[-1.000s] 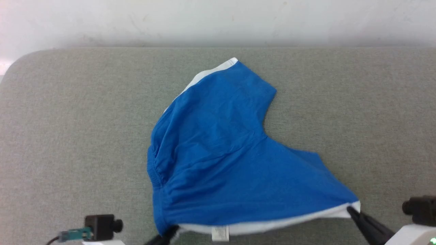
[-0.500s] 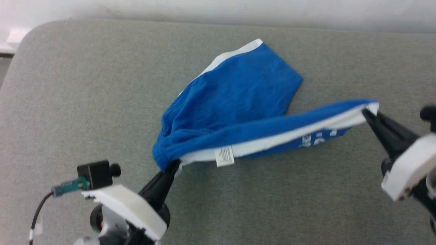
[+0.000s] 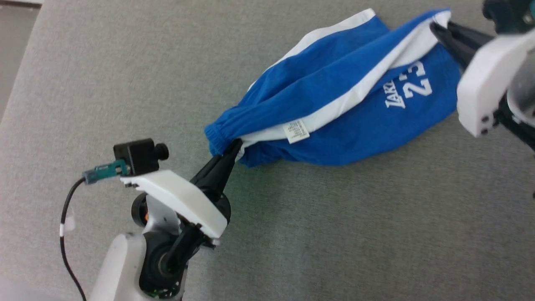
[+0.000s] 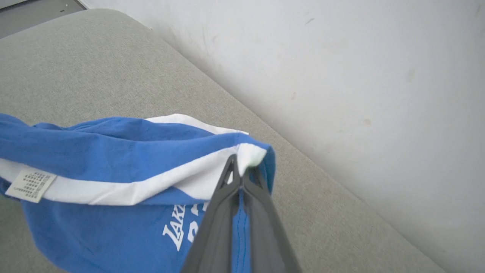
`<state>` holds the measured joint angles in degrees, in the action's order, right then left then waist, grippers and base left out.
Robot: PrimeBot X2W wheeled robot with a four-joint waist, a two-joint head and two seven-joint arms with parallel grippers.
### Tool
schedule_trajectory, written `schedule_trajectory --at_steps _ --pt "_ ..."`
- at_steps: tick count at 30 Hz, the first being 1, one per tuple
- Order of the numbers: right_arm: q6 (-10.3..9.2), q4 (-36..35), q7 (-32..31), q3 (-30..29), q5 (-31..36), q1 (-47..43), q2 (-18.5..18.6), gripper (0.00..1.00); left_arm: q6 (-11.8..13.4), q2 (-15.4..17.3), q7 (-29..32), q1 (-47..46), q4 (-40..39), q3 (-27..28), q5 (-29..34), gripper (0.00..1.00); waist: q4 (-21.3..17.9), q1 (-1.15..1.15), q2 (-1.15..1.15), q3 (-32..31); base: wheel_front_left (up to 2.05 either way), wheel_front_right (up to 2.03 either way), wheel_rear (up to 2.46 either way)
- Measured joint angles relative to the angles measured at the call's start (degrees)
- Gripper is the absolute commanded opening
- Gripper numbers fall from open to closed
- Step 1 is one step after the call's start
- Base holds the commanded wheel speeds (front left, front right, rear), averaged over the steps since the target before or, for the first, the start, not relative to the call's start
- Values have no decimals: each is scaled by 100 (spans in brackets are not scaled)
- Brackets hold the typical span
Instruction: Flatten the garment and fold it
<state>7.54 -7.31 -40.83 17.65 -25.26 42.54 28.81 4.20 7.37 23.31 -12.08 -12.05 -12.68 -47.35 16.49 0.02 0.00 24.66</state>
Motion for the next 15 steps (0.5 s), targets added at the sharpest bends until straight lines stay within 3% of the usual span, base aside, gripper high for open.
schedule_trajectory --at_steps 15 --pt "0 2279 576 1237 120 1919 5 0 -64 -268 -278 -688 693 -104 -162 0 608 -1 0 644 0 0 0"
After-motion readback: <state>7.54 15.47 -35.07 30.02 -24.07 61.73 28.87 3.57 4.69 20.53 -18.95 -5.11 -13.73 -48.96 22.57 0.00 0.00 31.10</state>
